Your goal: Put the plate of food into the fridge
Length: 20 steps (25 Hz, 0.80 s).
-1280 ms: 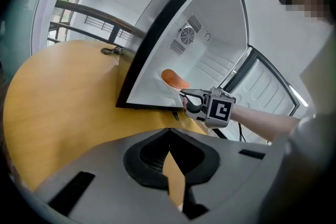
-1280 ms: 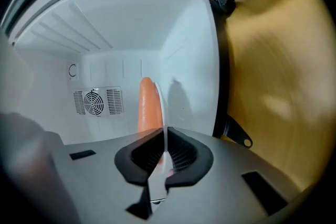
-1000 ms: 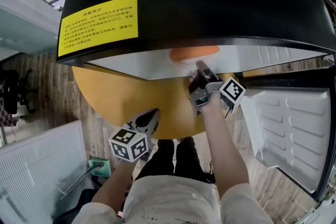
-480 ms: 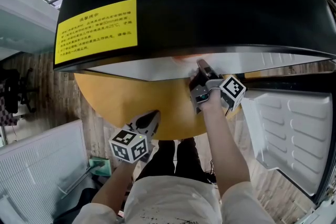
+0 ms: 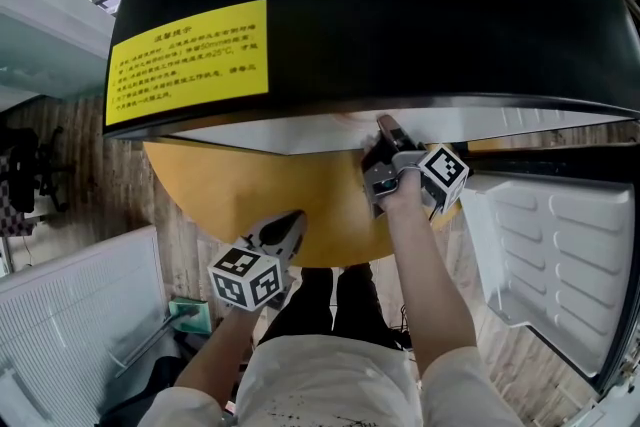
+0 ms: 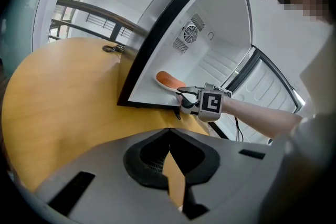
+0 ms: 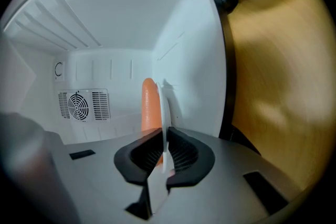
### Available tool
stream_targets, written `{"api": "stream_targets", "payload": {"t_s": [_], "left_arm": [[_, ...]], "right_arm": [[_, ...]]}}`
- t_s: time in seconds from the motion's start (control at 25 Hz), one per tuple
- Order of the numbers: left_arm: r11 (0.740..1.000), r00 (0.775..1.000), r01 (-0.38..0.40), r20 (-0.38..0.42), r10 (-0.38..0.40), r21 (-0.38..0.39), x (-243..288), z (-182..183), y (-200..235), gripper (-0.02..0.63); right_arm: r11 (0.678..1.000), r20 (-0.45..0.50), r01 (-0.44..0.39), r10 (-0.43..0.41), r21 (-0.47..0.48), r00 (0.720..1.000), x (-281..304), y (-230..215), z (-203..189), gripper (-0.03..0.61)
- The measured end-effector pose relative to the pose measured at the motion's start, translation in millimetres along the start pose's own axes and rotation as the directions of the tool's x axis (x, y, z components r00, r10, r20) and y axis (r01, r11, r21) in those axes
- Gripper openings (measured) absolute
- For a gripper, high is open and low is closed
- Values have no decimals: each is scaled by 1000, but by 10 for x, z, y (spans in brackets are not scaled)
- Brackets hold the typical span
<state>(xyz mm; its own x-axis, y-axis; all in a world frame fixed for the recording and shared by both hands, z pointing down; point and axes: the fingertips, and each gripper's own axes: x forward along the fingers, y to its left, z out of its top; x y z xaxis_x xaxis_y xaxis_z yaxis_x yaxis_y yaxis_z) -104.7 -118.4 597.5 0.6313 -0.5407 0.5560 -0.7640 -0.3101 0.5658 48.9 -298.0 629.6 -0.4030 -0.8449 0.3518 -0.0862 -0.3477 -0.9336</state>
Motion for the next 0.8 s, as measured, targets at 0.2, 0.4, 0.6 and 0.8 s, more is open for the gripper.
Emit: {"api": "stream_targets", "payload": {"t_s": [0.2,0.4,0.6,0.8], "left_arm": [[1000,1000,1,-1,-1,-2,0,-6,-1,23],[1000,1000,0,0,0,-2,-2,4,-2,23],[1000,1000,5,1,-5,-1,-1,9,-22,23],[1000,1000,7,3,-7,0,-7,12,-35,23]], "right_arm": [[1000,8,17,-17,-3,1000,-12,-8,6,38],[1000,14,-7,7,-7,1000,-14,70,25,38],[999,10,6,-6,-45,1000,-46,153,1,43],[995,6,68,-67,-74,998,-121,107,-17,43]]}}
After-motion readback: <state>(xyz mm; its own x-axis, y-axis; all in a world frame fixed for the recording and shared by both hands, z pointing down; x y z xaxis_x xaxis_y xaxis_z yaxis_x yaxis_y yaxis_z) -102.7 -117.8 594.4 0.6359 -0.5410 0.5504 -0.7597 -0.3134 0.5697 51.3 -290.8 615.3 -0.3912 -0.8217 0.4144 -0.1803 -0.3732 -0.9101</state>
